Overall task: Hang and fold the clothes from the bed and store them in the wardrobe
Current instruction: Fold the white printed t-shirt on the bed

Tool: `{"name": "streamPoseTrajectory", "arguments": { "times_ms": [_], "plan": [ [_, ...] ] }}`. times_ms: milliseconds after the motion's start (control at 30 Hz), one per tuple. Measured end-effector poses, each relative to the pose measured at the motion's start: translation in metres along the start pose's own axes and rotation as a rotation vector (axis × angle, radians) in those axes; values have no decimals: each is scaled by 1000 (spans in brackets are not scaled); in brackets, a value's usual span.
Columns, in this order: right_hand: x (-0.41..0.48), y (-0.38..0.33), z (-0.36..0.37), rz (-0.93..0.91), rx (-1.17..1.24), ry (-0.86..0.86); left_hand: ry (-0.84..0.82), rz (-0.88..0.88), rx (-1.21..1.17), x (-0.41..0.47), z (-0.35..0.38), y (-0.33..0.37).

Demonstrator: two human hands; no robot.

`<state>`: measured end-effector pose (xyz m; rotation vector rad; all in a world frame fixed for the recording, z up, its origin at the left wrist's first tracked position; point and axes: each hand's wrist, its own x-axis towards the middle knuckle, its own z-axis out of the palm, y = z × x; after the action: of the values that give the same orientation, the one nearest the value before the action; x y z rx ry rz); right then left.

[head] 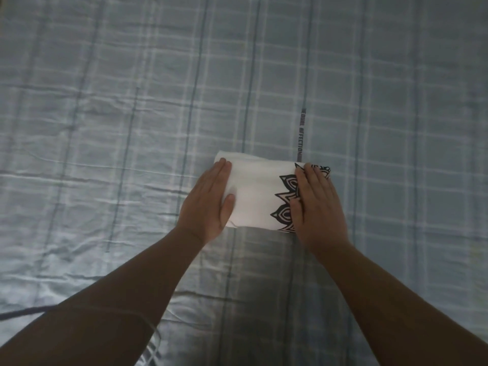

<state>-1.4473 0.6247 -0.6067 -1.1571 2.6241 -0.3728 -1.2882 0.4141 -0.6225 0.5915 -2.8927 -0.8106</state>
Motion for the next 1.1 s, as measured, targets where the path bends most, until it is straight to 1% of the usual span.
{"name": "streamPoseTrajectory", "arguments": {
  "times_ms": [167, 233, 267, 333, 367, 400, 433, 467, 500, 533, 567, 600, 667, 733, 767, 867, 933, 1000, 1100],
  "plan": [
    [2, -4, -7, -6, 24, -20, -23, -37, -38, 0, -4, 7],
    [3, -6, -14, 12, 163, -2, -10, -108, -145, -1, -9, 12],
    [3, -6, -18, 51, 293, 57, 32, -194, -230, -1, -12, 15],
    [-1, -7, -26, 212, 493, 259, 173, -484, -347, 2, -17, 23],
    [-3, -8, -29, 344, 525, 334, 206, -664, -357, 6, -19, 25],
    [-3, -9, -33, 494, 539, 347, 171, -852, -363, 11, -22, 25],
    [-2, -9, -35, 641, 551, 296, 79, -1029, -379, 16, -25, 25],
    [0, -9, -36, 760, 560, 200, -33, -1162, -407, 20, -27, 25],
    [3, -8, -37, 843, 555, 82, -127, -1241, -458, 24, -29, 27],
    [6, -8, -38, 896, 530, -35, -173, -1278, -538, 27, -32, 29],
    [10, -7, -38, 927, 504, -130, -179, -1287, -631, 30, -34, 32],
    [15, -6, -38, 947, 495, -191, -171, -1277, -707, 32, -36, 34],
    [23, -4, -39, 955, 532, -241, -171, -1222, -809, 33, -37, 35],
    [26, 3, -38, 925, 583, -266, -154, -1179, -916, 29, -37, 34],
    [26, 7, -37, 918, 633, -267, -127, -1166, -963, 25, -36, 34],
    [16, 16, -41, 954, 892, -244, -24, -1139, -1066, 8, -32, 40],
    [2, 16, -52, 944, 1026, -257, 8, -1108, -1145, -4, -35, 53],
    [-13, 16, -71, 903, 1107, -244, 23, -1066, -1173, -16, -45, 74],
    [-41, 8, -121, 806, 1116, -176, 82, -1037, -1088, -33, -78, 116]
  ]
}}
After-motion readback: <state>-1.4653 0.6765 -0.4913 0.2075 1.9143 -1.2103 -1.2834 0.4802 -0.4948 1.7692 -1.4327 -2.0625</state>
